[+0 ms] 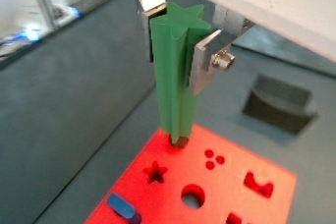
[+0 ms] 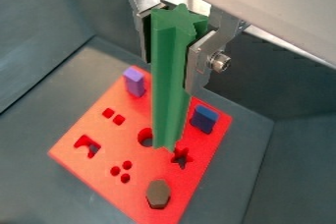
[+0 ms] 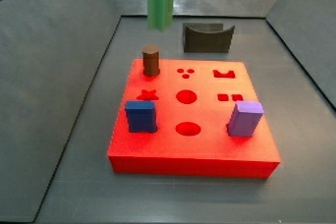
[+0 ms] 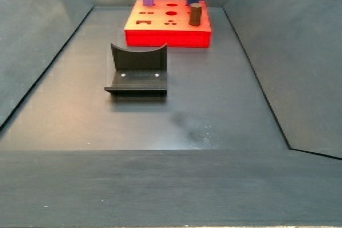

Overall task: Pick up the star object. Move up. Place the star object on the fixture. Regrasp the star object. Move to above the board. Insert the star object.
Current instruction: Insert the star object.

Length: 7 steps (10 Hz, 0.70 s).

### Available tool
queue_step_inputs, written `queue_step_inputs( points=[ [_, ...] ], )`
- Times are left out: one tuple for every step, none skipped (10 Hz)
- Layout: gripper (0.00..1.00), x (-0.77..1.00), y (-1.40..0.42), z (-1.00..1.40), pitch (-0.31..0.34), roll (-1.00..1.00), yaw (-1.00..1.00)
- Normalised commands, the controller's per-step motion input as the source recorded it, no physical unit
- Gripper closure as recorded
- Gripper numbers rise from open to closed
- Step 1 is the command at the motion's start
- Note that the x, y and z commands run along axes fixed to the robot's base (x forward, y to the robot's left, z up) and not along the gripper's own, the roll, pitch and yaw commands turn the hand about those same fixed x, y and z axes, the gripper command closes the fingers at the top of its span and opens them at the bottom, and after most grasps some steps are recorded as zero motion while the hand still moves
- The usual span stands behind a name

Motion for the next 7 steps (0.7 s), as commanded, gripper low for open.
queue_step_inputs(
  points=[
    [1.00, -0.07, -0.06, -0.53, -0.214, -0.12, -0.95],
    [1.00, -0.15, -0.03, -0.53, -0.151, -0.25, -0.82],
    [1.00, -0.25, -0.05, -0.54, -0.141, -0.28, -0.72],
    [1.00, -0.28, -0.03, -0.59, -0.133, -0.25, -0.70],
    [1.00, -0.29, -0.11, -0.75, -0.114, -0.18, -0.70],
    [1.00, -0.18, -0.15, -0.82, -0.076, -0.14, -0.68],
    [1.00, -0.13, -0.13, -0.73, -0.046, -0.14, -0.55]
  ],
)
